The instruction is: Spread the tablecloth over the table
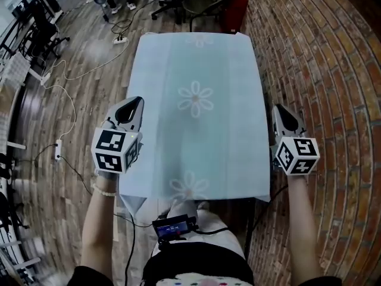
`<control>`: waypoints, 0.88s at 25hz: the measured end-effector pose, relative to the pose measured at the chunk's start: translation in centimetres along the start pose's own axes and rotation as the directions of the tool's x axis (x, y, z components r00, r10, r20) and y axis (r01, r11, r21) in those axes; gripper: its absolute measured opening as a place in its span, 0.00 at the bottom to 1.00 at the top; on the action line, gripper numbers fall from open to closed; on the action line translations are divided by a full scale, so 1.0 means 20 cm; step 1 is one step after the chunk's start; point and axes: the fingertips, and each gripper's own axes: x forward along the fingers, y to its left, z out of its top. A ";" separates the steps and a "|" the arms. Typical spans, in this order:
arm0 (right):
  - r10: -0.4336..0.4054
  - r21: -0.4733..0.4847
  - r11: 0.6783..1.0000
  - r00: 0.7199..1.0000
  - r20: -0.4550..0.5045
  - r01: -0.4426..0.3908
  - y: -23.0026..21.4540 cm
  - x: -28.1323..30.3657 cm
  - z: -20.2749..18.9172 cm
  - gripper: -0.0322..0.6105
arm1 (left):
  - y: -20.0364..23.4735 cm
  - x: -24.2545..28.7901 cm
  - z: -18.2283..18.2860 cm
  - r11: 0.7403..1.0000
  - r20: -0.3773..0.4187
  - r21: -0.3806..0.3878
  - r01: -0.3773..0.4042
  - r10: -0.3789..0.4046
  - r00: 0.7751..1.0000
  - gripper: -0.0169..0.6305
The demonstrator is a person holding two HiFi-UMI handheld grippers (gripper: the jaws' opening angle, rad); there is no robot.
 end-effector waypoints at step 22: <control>0.157 -0.157 0.979 0.977 0.145 -0.134 0.47 -0.82 0.13 0.12 | -0.56 -0.81 0.23 1.000 0.146 0.019 -0.006 0.003 0.989 0.05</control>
